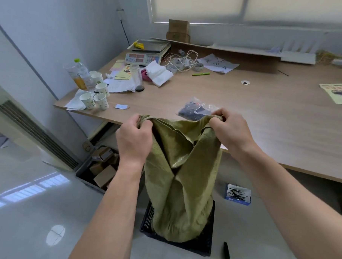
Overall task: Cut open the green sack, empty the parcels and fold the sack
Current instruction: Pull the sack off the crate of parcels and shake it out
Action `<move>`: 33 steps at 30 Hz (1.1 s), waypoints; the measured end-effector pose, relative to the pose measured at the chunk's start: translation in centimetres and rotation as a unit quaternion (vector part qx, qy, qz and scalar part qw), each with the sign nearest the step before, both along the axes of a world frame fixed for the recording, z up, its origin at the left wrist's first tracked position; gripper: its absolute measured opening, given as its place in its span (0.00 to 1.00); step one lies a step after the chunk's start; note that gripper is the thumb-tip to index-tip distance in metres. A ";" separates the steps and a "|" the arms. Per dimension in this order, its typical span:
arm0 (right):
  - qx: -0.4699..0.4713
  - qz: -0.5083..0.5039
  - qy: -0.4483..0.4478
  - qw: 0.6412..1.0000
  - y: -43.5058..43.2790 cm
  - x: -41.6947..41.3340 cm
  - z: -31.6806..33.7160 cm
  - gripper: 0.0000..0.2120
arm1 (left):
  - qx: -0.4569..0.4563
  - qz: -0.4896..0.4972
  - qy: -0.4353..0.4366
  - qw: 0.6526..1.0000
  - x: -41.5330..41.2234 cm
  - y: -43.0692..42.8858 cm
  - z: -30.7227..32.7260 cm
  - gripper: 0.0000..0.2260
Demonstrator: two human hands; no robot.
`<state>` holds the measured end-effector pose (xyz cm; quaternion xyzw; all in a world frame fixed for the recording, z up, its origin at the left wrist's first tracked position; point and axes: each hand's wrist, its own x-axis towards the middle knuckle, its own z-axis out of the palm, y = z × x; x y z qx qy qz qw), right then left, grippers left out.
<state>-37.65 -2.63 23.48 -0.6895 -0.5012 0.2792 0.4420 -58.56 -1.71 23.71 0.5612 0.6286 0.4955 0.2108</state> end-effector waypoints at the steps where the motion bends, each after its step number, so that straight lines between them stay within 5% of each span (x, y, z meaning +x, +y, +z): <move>1: 0.016 0.010 0.009 1.000 -0.2 0.1 0.5 0.11 | 0.028 -0.004 -0.017 0.999 0.0 -0.2 0.6 0.13; 5: 0.087 0.028 0.040 0.995 -0.1 0.0 2.8 0.11 | 0.067 -0.025 -0.048 0.996 -0.9 0.4 2.8 0.10; 8: 0.063 0.019 0.012 0.998 0.1 -0.1 2.2 0.12 | 0.019 -0.007 0.016 1.000 -1.3 1.0 2.8 0.12; 13: 0.056 0.035 0.058 0.996 -0.1 0.0 2.2 0.12 | 0.061 -0.005 -0.048 0.997 -1.2 0.1 3.8 0.08; 18: 0.032 0.042 0.012 0.999 -0.5 -0.4 1.7 0.10 | -0.031 -0.053 -0.013 0.998 -0.5 -0.4 2.7 0.08; 24: 0.035 0.065 0.056 0.996 -0.7 -0.6 2.1 0.11 | -0.089 -0.079 -0.122 0.985 -0.8 -0.2 3.0 0.10; 28: 0.029 0.108 0.107 0.988 -1.1 -0.5 2.6 0.12 | -0.104 -0.222 -0.153 0.957 -1.4 -0.6 3.6 0.08; 33: 0.059 0.185 0.208 0.959 -1.4 -2.1 4.6 0.12 | -0.094 -0.409 -0.077 0.905 -0.2 -0.8 4.2 0.27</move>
